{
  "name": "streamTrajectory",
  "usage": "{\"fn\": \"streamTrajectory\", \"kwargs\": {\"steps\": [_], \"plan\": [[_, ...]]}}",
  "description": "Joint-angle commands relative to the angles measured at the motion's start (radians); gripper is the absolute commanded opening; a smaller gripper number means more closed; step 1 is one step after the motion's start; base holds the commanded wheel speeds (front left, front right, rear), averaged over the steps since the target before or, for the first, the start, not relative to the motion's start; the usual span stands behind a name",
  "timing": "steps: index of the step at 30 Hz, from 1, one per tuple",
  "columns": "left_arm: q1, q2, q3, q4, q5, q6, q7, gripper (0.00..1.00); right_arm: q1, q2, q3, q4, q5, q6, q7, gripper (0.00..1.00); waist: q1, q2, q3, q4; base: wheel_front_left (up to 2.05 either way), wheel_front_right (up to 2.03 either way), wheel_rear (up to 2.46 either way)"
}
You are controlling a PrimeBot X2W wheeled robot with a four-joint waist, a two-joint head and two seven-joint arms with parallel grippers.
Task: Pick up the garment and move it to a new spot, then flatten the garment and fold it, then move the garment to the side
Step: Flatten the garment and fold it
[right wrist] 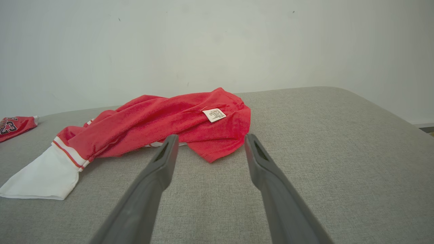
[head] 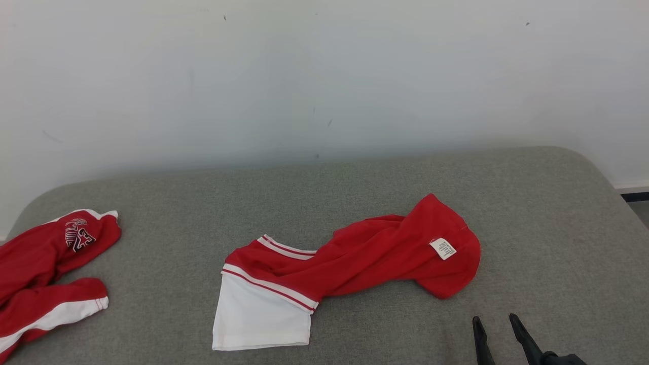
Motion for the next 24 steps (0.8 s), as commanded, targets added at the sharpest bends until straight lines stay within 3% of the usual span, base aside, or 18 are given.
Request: {"fn": "streamTrajectory", "kwargs": {"steps": [1, 9, 14, 17, 24], "plan": [[0.004, 0.005, 0.0, 0.001, 0.004, 0.001, -0.003, 1.0, 0.004, 0.0, -0.003, -0.001, 0.003, -0.003, -0.004, 1.0, -0.0001, 0.0, 0.001, 0.0, 0.0, 0.0, 0.0], [-0.036, 0.029, -0.035, 0.052, -0.017, 0.001, -0.003, 1.0, -0.017, 0.0, -0.015, -0.005, 0.012, -0.003, 0.001, 1.0, -0.0001, 0.0, 0.012, 0.001, 0.0, 0.0, 0.0], [-0.111, 0.063, -0.107, 0.141, -0.062, 0.001, 0.0, 1.0, -0.078, 0.0, -0.024, 0.011, -0.004, -0.003, 0.031, 1.0, -0.0001, 0.0, 0.033, -0.006, 0.0, 0.0, 0.0], [-0.194, 0.085, -0.156, 0.208, -0.09, 0.001, 0.037, 1.0, -0.133, 0.0, -0.035, 0.028, -0.028, -0.003, 0.076, 1.0, -0.0001, 0.0, 0.05, -0.01, 0.0, 0.0, 0.0], [-0.372, 0.076, -0.218, 0.315, -0.072, 0.02, 0.18, 1.0, -0.295, 0.0, -0.041, 0.095, -0.084, -0.003, 0.174, 1.0, -0.0001, 0.0, 0.088, -0.02, 0.0, 0.0, 0.0]]}}
